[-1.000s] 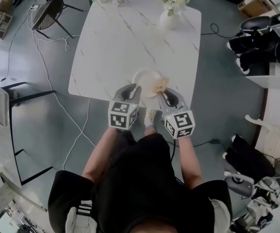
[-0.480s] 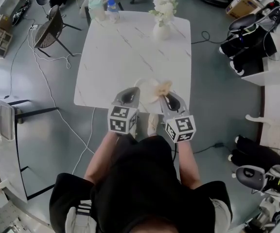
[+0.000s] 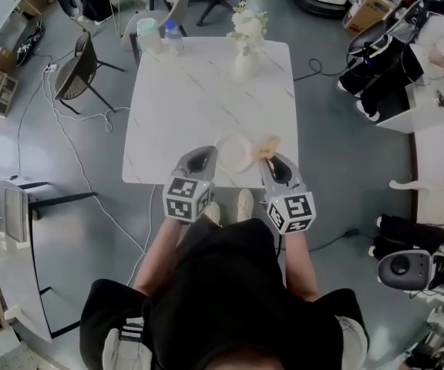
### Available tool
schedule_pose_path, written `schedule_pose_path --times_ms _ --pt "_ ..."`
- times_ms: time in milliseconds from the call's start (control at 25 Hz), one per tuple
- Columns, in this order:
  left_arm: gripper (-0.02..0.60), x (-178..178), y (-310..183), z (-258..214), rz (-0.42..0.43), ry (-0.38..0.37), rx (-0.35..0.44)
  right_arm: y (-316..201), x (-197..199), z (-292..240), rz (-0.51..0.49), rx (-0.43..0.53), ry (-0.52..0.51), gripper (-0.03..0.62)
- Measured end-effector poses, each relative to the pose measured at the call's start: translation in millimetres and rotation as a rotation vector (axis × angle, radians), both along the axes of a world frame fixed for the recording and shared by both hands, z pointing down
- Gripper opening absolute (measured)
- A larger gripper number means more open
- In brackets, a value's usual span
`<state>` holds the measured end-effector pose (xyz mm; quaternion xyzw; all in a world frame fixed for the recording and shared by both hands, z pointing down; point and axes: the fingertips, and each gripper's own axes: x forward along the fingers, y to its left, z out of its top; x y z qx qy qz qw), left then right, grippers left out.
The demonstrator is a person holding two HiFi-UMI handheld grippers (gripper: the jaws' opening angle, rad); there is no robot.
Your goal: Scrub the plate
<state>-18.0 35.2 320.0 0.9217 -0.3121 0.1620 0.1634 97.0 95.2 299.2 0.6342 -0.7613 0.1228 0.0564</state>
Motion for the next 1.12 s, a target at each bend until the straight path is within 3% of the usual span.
schedule_pose_path --times_ms 520,1120 --pt "0.006 -14 17 -35 0.038 0.034 0.101 32 0 -28 0.056 0.070 0.043 0.055" --pt "0.006 -17 33 -38 0.048 0.037 0.120 54 12 -24 0.105 0.062 0.053 0.055"
